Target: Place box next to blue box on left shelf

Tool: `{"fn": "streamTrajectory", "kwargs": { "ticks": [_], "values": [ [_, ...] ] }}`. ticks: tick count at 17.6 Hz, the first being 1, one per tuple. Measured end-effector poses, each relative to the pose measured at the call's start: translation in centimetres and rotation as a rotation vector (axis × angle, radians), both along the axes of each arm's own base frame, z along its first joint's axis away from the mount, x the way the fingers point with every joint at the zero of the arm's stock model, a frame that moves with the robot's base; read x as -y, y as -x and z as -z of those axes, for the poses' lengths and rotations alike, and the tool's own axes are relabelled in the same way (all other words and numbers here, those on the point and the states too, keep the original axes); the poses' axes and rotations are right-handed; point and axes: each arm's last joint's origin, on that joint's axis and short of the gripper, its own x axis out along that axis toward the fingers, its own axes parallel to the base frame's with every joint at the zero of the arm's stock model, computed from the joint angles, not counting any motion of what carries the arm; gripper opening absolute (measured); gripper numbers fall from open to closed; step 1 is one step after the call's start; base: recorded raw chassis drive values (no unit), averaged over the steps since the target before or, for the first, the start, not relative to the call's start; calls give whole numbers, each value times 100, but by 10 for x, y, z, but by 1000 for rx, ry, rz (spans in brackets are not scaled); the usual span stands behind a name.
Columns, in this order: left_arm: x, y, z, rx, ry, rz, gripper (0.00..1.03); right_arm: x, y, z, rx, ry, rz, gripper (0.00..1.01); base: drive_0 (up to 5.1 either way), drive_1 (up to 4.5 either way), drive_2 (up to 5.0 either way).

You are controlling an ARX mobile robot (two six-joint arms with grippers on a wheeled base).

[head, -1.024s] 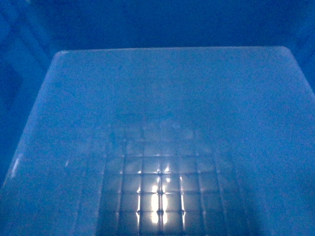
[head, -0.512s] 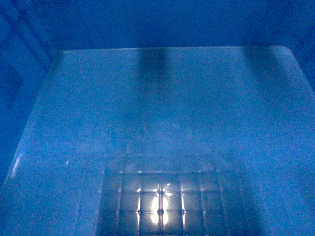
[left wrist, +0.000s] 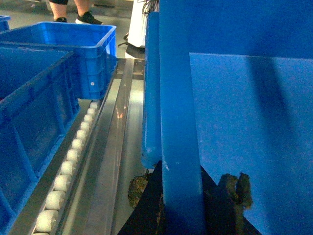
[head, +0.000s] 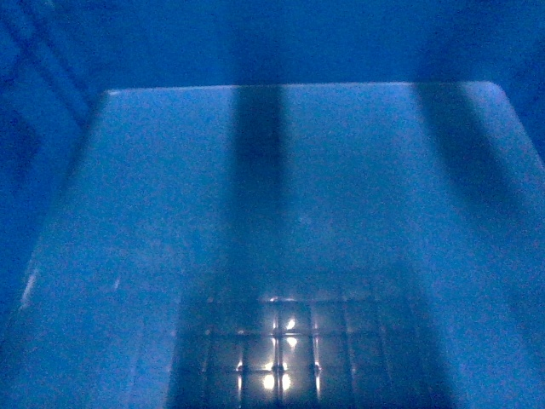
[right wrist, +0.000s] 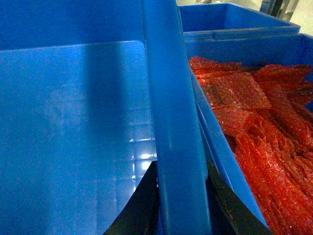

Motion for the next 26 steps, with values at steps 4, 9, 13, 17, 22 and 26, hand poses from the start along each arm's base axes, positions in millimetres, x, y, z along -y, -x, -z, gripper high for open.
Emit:
{"fn": "streamTrajectory", "kwargs": {
  "ticks": [4, 9, 13, 17, 22, 26],
  "values": [
    [0, 0, 0, 0, 0, 0, 8, 0, 0, 0, 1, -1, 0, 18, 0, 0, 0],
    [0, 0, 0, 0, 0, 0, 8, 0, 0, 0, 2, -1, 0, 18, 0, 0, 0],
    [0, 0, 0, 1, 0, 0, 8, 0, 0, 0, 2, -1, 0, 18, 0, 0, 0],
    [0, 0, 0, 0, 0, 0, 8, 0, 0, 0, 2, -1, 0, 18, 0, 0, 0],
    [0, 0, 0, 0, 0, 0, 8, 0, 0, 0, 2, -1, 0, 18, 0, 0, 0],
    [0, 0, 0, 0, 0, 0, 8, 0, 0, 0, 2, -1, 0, 18, 0, 0, 0]
  ]
}}
